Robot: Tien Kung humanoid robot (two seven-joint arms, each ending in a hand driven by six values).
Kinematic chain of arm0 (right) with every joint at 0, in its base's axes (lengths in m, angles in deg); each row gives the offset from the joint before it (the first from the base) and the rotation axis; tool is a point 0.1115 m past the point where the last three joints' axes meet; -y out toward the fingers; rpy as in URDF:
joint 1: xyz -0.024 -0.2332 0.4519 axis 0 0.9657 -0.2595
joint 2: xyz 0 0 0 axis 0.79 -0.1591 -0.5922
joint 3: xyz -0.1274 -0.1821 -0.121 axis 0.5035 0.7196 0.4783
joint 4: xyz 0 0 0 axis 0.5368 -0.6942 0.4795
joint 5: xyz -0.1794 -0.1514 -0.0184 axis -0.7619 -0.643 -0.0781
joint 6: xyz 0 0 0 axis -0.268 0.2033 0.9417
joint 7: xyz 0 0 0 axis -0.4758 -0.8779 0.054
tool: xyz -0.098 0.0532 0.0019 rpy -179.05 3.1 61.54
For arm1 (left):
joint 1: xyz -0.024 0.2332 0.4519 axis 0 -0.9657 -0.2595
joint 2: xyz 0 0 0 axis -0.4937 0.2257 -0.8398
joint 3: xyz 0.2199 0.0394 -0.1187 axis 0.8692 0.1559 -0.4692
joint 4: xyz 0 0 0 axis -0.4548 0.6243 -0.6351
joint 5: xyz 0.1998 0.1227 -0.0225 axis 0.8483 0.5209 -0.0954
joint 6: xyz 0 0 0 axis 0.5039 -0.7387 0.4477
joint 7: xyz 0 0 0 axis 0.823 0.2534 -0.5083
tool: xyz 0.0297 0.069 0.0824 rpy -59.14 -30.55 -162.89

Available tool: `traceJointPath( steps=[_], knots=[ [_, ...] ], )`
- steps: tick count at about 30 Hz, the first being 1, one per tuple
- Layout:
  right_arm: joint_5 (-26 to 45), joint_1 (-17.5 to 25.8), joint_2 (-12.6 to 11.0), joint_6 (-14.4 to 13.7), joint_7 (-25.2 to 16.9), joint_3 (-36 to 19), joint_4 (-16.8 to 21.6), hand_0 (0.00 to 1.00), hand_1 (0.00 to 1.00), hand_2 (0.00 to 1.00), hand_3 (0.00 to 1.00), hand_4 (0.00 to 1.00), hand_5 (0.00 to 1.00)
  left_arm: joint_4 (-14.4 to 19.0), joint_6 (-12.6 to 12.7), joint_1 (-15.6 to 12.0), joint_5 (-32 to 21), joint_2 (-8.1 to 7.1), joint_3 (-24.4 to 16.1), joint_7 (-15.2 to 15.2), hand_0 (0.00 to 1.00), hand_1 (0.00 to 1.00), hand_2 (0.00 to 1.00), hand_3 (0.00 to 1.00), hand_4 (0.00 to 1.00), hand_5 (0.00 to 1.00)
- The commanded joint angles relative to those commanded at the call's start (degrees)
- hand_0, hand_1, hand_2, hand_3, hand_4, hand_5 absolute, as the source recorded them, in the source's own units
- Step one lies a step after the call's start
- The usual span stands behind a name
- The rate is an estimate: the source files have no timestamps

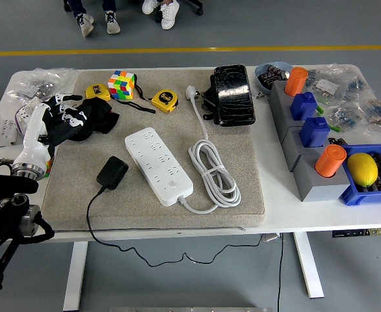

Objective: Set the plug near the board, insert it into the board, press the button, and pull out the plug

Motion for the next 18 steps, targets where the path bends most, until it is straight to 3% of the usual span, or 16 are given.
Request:
traceJointPath(
  steps=[15, 18],
  knots=[
    [0.0, -0.1, 0.1, 0.0, 0.0, -0.1, 0.0, 0.466, 0.589, 0.539, 0.509, 0.85, 0.375, 0.0, 0.0, 0.1, 0.1, 0.05, -0.2, -0.1, 0.213, 0.22, 0.385, 0.57, 0.78, 0.223],
    [-0.1, -0.1, 0.1, 0.1, 0.0, -0.2, 0.0, 0.466, 0.589, 0.539, 0.509, 0.85, 0.375, 0.1, -0.3, 0.0, 2.5, -0.06, 0.1, -0.4, 0.213, 0.22, 0.385, 0.57, 0.78, 0.223]
  ],
)
